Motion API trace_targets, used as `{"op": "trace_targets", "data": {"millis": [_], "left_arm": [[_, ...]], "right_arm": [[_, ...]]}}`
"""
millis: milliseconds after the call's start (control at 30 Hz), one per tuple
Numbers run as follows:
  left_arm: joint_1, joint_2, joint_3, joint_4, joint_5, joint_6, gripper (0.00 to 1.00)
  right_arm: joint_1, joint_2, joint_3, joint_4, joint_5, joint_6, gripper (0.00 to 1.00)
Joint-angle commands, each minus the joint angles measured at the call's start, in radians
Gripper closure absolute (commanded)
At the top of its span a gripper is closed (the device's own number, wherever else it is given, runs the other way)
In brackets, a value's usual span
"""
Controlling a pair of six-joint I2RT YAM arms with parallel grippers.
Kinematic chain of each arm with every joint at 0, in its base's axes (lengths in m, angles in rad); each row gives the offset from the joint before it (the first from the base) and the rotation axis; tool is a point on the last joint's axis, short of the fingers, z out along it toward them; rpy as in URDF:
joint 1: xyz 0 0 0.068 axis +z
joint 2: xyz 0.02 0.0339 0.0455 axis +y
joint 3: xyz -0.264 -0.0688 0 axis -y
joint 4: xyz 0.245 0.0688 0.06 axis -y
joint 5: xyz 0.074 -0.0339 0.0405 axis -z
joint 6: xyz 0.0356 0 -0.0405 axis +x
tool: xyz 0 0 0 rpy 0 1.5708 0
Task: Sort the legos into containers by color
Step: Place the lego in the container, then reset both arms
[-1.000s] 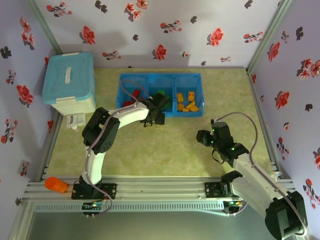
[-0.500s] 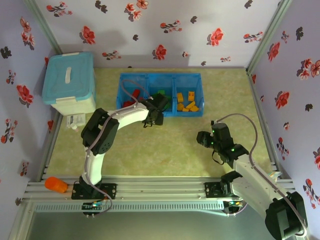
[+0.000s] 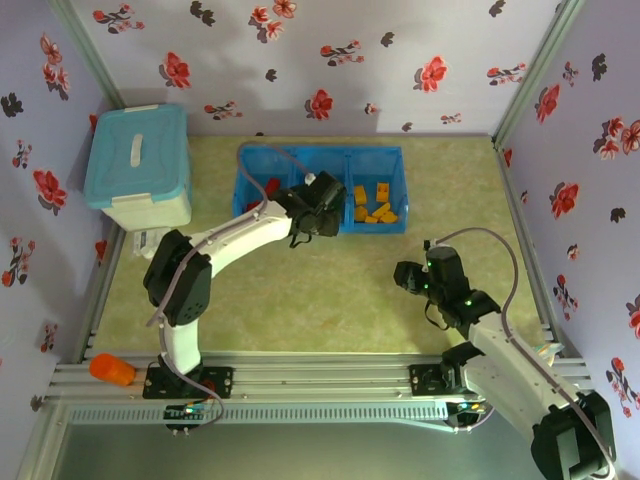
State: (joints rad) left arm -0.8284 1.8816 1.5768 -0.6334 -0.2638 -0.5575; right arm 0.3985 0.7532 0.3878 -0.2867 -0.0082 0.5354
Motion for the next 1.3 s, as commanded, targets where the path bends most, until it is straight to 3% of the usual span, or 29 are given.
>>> {"op": "trace_targets", "data": {"millis": [0,367,433,500,567,767,933,1267], "left_arm": [[0.017,0.024,0.094,-0.044,-0.033,0.059,0.57],[0.082,0.183,0.309,-0.123,0.0,0.091,0.56],[0.084,0.185,0.319,-0.127,0.003,0.095,0.45],[0.084,0.178,0.321,-0.129,0.004,0.099,0.24],[0.084,0.16,0.314,-0.128,0.001,0.102,0.21],[0.084,0.046,0.208,-0.055,0.0,0.124,0.18],[0.084,-0.07,0.086,0.022,-0.019,0.13,0.18],[0.11,-0.37,-0.23,0.202,-0.153,0.167,0.15]], "right_arm": [[0.005,-0.03,0.0,-0.039,0.008,0.015,0.49],[0.005,-0.089,0.022,-0.119,0.025,0.003,0.49],[0.005,-0.094,0.029,-0.128,0.028,-0.001,0.49],[0.005,-0.097,0.037,-0.134,0.03,-0.003,0.49],[0.006,-0.097,0.043,-0.137,0.03,-0.003,0.48],[0.006,-0.096,0.053,-0.137,0.032,-0.003,0.42],[0.005,-0.097,0.065,-0.141,0.038,-0.007,0.29],[0.005,-0.077,0.179,-0.183,0.11,-0.077,0.14]]}}
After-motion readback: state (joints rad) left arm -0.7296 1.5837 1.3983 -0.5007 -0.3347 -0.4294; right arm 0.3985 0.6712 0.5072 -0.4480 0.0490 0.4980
